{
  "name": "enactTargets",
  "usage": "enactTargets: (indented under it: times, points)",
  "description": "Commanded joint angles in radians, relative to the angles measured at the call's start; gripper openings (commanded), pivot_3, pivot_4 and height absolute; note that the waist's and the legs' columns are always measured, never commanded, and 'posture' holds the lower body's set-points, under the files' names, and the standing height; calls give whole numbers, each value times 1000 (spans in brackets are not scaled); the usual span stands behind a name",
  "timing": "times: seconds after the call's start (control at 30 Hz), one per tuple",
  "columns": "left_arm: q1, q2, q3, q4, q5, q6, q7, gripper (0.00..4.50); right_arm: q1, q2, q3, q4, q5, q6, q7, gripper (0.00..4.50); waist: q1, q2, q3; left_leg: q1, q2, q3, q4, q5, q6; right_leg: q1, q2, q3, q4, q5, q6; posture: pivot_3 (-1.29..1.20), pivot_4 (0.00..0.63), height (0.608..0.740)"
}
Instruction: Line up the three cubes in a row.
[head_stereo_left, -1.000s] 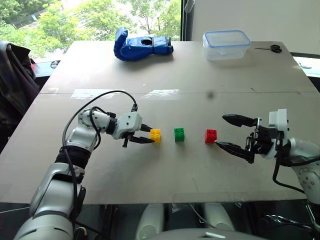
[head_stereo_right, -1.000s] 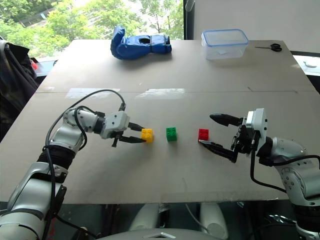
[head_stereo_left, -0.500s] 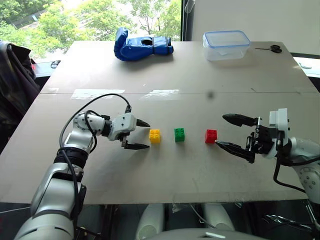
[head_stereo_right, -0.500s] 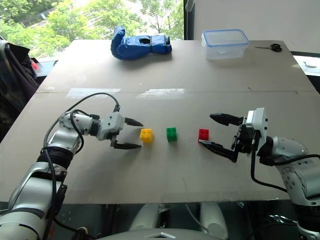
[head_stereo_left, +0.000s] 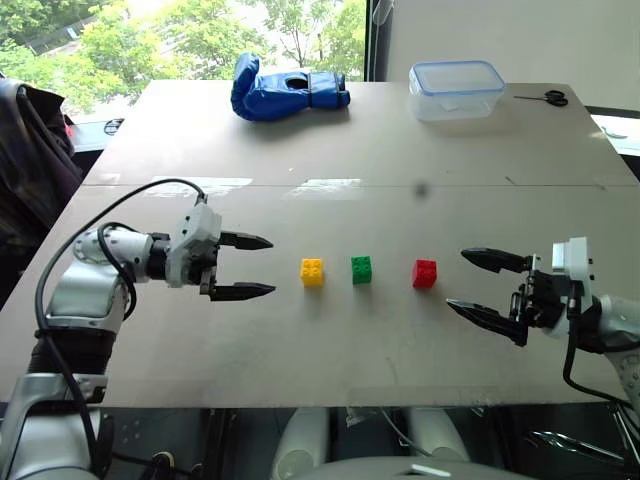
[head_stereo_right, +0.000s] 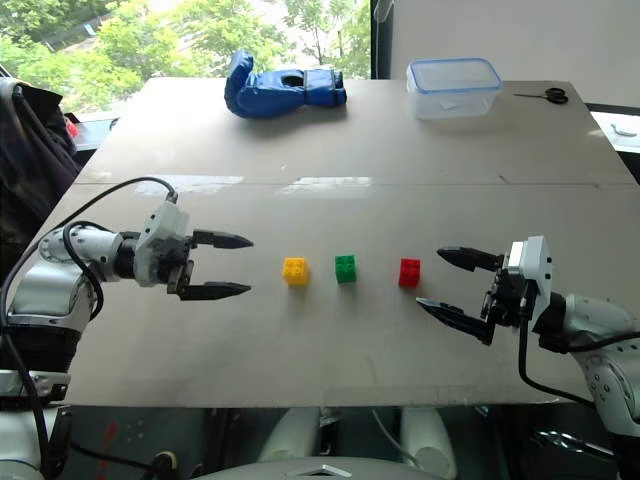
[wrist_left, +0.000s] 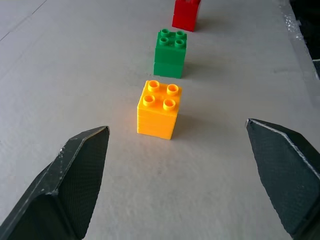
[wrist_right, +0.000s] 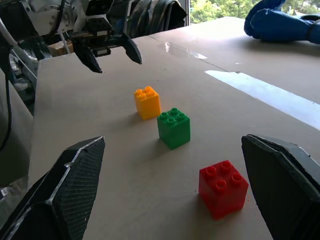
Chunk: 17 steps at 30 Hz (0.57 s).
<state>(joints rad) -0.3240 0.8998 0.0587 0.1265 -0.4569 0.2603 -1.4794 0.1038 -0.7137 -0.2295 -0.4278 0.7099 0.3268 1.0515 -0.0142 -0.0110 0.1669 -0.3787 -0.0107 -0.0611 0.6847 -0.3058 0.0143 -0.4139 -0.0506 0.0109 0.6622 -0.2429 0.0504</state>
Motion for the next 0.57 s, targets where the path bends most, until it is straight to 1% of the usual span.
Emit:
enactTargets:
  times: [0.03, 0.1, 0.17, 0.27, 0.37, 0.4, 0.57]
  points:
    - [152, 25, 91, -186, -48, 66, 72, 4471, 86, -21, -73, 11, -18, -48, 50, 4500, -1, 0, 0, 0, 0, 0, 0, 0, 0, 0, 0, 0, 0, 0, 0, 0, 150, 740]
    - [259, 19, 99, -253, -16, 38, 102, 4471, 131, -21, -75, 33, -43, -79, 69, 4500, 0, 0, 0, 1, 1, 1, 0, 0, 0, 0, 0, 1, 0, 0, 0, 0, 150, 740]
    - [357, -13, 92, -296, 26, 8, 166, 4471, 158, -3, -64, 74, -87, -129, 75, 4500, 1, 0, 0, 2, 1, 1, -1, 0, 0, 1, 0, 2, 0, 0, 0, 0, 150, 740]
    - [456, -57, 68, -360, 60, -22, 236, 4471, 182, 29, -49, 149, -165, -221, 64, 4500, 2, 0, 0, 4, 1, 2, -1, 0, 0, 3, 0, 3, 0, 0, 0, 0, 150, 740]
    - [520, -111, 63, -426, 53, -38, 288, 4471, 218, 52, -32, 162, -191, -241, 56, 4500, 9, 1, 0, 5, 1, 2, -1, 0, 0, 4, -1, 3, 0, 0, 0, 0, 150, 740]
    - [530, -122, 55, -433, 73, -52, 311, 4471, 225, 59, -21, 167, -205, -241, 46, 4500, 8, 1, 0, 5, 1, 2, -1, 0, 0, 4, -1, 3, 0, 0, 0, 0, 150, 740]
    - [533, -141, 29, -451, 100, -75, 347, 4471, 222, 95, -13, 208, -232, -280, 18, 4500, 8, 1, 0, 7, 1, 3, -1, 0, 0, 5, 0, 4, 1, 0, -1, 0, 150, 740]
